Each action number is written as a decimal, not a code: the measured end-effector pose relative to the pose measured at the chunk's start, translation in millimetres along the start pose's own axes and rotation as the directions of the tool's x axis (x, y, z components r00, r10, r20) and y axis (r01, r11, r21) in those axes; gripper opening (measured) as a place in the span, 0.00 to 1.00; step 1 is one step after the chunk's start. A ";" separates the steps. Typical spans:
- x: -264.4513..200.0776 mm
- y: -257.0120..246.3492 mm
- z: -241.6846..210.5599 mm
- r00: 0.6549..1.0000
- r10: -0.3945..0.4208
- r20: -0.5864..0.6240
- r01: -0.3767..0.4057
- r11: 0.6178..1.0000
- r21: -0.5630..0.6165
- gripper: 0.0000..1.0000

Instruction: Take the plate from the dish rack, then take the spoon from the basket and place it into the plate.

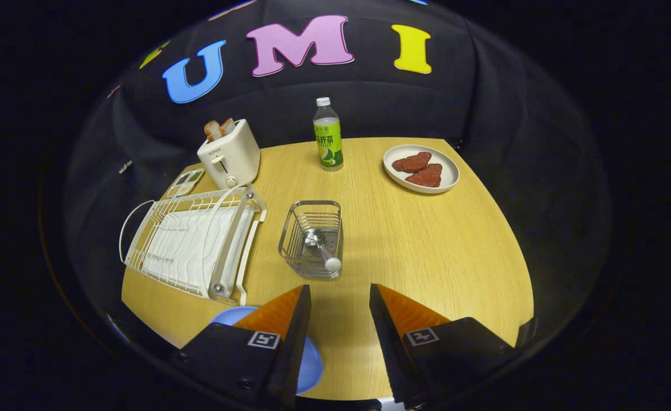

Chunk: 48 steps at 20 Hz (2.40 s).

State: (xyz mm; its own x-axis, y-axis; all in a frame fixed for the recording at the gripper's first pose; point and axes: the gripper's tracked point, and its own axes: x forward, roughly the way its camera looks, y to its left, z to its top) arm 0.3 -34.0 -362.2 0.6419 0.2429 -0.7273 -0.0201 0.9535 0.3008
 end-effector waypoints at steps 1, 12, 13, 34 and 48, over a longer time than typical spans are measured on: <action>7.2 3.4 4.7 1.000 0.017 -0.003 -0.017 1.000 -0.001 0.58; 41.9 16.4 11.4 0.995 0.075 -0.063 -0.080 0.994 -0.079 0.15; 40.1 14.3 13.7 0.996 0.067 -0.052 -0.072 0.994 -0.087 0.13; -107.9 79.9 -45.1 0.982 0.190 -0.006 -0.190 0.982 0.014 0.11; -69.5 121.4 -125.7 0.972 0.212 -0.104 -0.219 0.974 -0.058 0.11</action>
State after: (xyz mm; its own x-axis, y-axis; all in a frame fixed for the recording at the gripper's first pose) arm -143.1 87.4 -352.6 0.5396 0.4571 -0.7070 -0.2043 0.8858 0.4167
